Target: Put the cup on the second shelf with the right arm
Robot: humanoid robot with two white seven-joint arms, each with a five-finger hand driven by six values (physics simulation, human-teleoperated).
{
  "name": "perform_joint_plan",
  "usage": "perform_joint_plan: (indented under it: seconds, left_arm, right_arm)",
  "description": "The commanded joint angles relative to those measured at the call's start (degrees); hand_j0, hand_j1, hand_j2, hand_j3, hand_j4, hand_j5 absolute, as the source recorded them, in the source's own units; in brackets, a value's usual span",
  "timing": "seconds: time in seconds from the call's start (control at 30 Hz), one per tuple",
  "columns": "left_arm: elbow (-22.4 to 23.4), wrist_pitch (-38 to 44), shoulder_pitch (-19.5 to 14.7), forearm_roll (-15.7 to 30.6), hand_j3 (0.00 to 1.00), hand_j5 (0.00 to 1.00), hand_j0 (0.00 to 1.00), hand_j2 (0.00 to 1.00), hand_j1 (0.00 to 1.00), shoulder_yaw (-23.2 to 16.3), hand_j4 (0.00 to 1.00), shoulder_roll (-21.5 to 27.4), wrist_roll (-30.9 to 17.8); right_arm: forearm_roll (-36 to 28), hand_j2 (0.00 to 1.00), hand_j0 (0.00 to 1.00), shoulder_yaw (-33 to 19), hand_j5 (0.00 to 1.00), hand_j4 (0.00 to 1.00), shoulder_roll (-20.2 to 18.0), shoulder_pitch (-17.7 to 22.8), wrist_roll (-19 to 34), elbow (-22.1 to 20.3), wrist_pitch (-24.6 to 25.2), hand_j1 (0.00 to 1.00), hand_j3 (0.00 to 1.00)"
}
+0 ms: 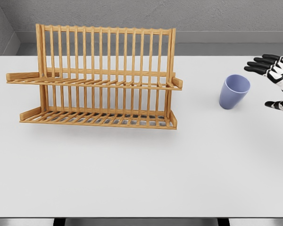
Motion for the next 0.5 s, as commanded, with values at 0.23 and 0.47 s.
perform_joint_plan:
  seconds: [0.23, 0.47]
  left_arm:
    - [0.0, 0.0, 0.0, 0.0, 1.0, 1.0, 1.0, 1.0, 1.0, 0.0, 1.0, 0.0, -0.04]
    - [0.0, 0.0, 0.0, 0.0, 1.0, 1.0, 1.0, 1.0, 1.0, 0.0, 1.0, 0.0, 0.04]
  right_arm:
    - [-1.28, 1.0, 1.0, -0.64, 1.0, 1.0, -1.54, 0.09, 3.0, 0.83, -0.01, 1.0, 1.0]
    - [-5.67, 1.0, 1.0, -6.62, 1.0, 1.0, -2.34, -7.56, 38.19, 0.3, -0.01, 1.0, 1.0]
